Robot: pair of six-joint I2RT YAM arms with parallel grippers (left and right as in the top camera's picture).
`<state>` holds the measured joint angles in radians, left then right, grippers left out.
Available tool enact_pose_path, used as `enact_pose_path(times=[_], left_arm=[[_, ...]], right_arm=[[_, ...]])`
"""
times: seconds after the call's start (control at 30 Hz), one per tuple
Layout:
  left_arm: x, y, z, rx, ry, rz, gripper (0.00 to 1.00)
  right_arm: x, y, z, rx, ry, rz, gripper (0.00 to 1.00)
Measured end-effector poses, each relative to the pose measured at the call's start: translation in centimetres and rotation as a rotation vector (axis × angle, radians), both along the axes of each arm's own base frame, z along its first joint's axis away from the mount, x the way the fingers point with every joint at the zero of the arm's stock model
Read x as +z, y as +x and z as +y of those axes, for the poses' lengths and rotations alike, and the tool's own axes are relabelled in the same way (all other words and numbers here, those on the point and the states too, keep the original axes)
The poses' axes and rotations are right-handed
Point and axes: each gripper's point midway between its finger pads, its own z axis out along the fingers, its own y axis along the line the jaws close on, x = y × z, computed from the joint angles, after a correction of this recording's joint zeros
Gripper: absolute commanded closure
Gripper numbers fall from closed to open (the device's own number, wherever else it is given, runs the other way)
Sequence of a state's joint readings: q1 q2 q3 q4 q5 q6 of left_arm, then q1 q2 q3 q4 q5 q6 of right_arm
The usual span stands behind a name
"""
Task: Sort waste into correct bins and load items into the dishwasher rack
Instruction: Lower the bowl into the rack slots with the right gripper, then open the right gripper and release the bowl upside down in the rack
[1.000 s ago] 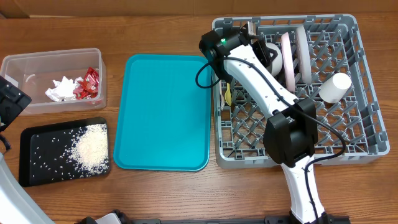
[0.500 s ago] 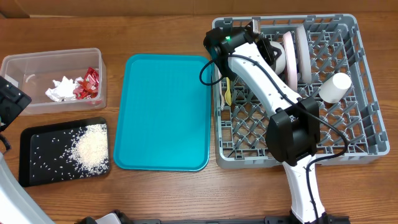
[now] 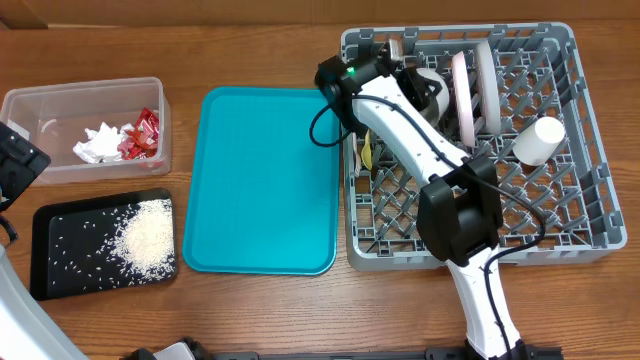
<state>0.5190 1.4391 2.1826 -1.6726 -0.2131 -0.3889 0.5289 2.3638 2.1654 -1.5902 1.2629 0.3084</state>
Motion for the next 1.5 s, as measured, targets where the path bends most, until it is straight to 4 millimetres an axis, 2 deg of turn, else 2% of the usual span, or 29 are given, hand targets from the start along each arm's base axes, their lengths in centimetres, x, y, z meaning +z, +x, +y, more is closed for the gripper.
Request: enact_pose_path(times=[0.37,0.5,0.67,0.73,0.83,0.9,1.07,1.23,1.33,1.37,1.47,1.5], left_arm=[[0.0,0.0,0.0,0.0,0.0,0.001,0.0],[0.0,0.0,0.0,0.0,0.0,0.001,0.0],[0.0,0.0,0.0,0.0,-0.001,0.001,0.0],[0.0,0.0,0.0,0.0,0.0,0.001,0.0],[0.0,0.0,0.0,0.0,0.0,0.001,0.0],[0.0,0.0,0.0,0.0,0.0,0.001,0.0],[0.0,0.0,0.0,0.0,-0.001,0.001,0.0],[0.0,0.0,0.0,0.0,0.0,0.001,0.0],[0.0,0.0,0.0,0.0,-0.001,0.001,0.0],[0.0,0.0,0.0,0.0,0.0,0.001,0.0],[0.0,0.0,0.0,0.0,0.0,0.001,0.0],[0.0,0.0,0.0,0.0,0.0,0.001,0.0]], right_arm=[[0.2,-0.2,0.2,0.012,-0.026,0.012,0.96],[0.5,-1.0,0.0,0.0,-0.042,0.022,0.96],[0.3,-1.3,1.0,0.008,-0.02,0.005,0.96],[0.3,-1.6,2.0,0.032,-0.021,0.005,0.81],[-0.6,-2.7,4.7,0.075,0.023,0.036,0.7],[-1.4,-3.8,7.6,0.126,0.054,0.055,0.5],[-2.2,-6.1,12.2,0.231,0.063,0.089,0.46],[-2.1,-6.6,13.2,0.251,0.072,0.088,0.46],[-1.0,-6.6,12.9,0.241,0.101,0.052,0.41],[-0.1,-6.8,12.6,0.234,0.127,0.027,0.41],[4.3,-7.4,10.8,0.193,0.255,-0.073,0.39],[6.2,-7.7,9.7,0.167,0.324,-0.109,0.36]])
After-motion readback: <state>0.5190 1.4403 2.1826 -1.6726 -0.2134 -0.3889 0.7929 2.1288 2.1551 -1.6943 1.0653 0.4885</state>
